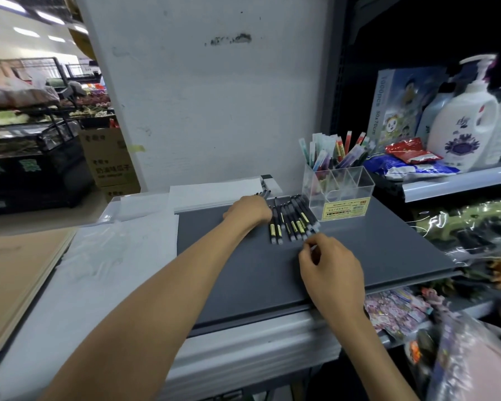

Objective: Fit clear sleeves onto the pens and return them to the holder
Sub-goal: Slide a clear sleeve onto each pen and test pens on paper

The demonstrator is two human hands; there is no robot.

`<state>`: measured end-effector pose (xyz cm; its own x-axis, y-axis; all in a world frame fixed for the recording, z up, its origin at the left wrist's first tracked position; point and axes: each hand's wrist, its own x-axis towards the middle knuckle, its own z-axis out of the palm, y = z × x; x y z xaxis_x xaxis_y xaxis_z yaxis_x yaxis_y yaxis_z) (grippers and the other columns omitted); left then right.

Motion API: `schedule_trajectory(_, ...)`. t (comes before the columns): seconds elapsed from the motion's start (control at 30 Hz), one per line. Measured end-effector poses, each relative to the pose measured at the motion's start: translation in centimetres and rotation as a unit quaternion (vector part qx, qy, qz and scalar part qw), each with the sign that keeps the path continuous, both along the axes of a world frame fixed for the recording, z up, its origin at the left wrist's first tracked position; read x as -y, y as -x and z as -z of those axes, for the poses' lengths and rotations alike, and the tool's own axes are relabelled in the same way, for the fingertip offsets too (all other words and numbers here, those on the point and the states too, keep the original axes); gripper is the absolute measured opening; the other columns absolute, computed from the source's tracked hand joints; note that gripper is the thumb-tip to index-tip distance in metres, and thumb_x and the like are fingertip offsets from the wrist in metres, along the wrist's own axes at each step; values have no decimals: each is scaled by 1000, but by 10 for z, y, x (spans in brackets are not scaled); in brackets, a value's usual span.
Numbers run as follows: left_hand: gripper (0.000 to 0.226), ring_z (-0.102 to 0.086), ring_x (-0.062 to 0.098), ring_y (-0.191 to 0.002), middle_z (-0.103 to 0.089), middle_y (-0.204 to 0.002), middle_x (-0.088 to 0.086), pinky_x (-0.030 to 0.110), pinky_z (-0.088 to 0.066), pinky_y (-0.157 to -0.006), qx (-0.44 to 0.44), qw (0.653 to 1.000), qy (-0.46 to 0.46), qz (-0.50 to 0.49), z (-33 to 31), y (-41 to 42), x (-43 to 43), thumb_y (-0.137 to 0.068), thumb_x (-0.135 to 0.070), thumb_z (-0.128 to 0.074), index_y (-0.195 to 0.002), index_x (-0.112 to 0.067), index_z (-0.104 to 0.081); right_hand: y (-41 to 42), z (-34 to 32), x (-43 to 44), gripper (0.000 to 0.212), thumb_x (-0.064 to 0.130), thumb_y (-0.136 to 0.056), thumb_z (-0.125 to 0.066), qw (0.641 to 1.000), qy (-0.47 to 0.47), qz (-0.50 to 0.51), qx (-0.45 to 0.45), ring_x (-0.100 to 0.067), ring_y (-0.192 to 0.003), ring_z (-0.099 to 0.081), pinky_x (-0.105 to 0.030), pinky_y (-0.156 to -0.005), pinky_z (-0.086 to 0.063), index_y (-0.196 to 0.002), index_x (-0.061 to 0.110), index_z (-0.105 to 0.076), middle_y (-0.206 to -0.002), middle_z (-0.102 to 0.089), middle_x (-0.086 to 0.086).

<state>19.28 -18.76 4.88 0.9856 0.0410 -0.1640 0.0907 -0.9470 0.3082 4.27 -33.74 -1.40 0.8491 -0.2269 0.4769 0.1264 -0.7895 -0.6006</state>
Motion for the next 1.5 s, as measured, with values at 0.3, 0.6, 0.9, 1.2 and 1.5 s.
schedule_trajectory(0.3,6,-58,22,-67,-57,-85,9,36,-51,-67,167,878,443,-63,8,45,-47,-111,-20,-39,-109,-14,-39,3,-2,-6,6,22,-97,-63,999,52,0,16,-15,-66,-53,-27,-50,-32,-93,25,-66,-81,-62,9)
schedule_trajectory(0.6,16,-66,10,-65,-64,-72,0,26,-58,-69,251,861,439,59,36,75,-54,-107,-17,-53,-113,-20,-39,-3,-22,-65,19,19,-98,-59,984,-141,-108,0,-1,-70,-63,-18,-56,-39,-98,34,-70,-71,-67,18)
schedule_trajectory(0.9,7,-57,0,-70,-62,-81,-9,26,-47,-73,233,884,399,74,44,69,-57,-103,-18,-59,-97,-21,-57,-18,-14,-89,30,5,-97,-55,950,-281,-133,-18,-5,-64,-60,-24,-60,-44,-89,29,-72,-73,-69,11)
schedule_trajectory(1.2,13,-73,20,-73,-67,-67,-2,34,-61,-78,228,818,528,29,45,66,-59,-109,-26,-50,-100,-16,-53,-22,-5,-80,32,4,-97,-55,937,-318,-142,-19,-10,-55,-54,-33,-54,-43,-86,29,-72,-59,-63,5)
schedule_trajectory(1.5,28,-28,7,-39,-40,-56,-9,19,-23,-37,163,759,624,-87,22,69,-67,-104,-43,-60,-94,-19,-48,-20,-7,-80,32,4,-95,-54,933,-328,-148,-12,-5,-49,-50,-19,-45,-37,-85,29,-73,-58,-62,6)
